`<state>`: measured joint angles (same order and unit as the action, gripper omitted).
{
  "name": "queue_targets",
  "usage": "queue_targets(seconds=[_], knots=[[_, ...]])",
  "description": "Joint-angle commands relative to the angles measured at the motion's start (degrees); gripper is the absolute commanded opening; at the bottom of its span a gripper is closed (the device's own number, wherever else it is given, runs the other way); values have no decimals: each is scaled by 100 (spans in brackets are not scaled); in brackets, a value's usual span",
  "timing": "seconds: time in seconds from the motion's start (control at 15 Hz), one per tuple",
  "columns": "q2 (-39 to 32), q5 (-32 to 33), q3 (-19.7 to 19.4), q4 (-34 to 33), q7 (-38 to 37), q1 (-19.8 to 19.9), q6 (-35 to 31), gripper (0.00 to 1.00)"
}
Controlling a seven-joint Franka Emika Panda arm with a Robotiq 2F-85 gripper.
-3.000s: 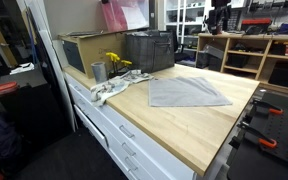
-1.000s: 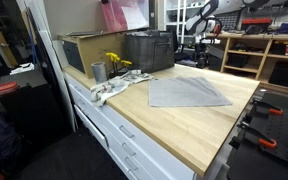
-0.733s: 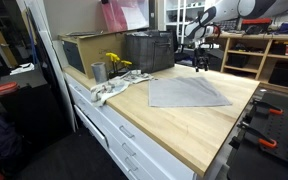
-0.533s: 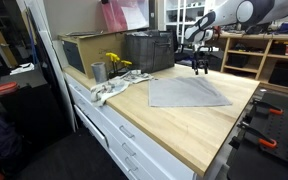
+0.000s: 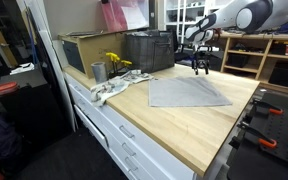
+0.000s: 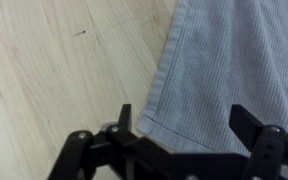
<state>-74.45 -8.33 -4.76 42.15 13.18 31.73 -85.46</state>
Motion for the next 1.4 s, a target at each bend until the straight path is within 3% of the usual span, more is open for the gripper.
queue_targets(seconds=[0.0,0.33,0.4,0.47,1.07,1.13,1.27,1.33], knots=[[-397,-67,76,-717,-212,137,256,100],[-508,-114,64,-779,-238,117,120,100],[-523,-113,63,-787,-272,114,134,75],[-529,-118,73,-792,-306,119,148,74],[-546,-112,108,-866,-458,135,104,5],[-544,-93,94,-867,-487,127,82,0],[-540,-53,60,-864,-586,106,17,0],[-52,51,-61,-777,-424,291,327,1]])
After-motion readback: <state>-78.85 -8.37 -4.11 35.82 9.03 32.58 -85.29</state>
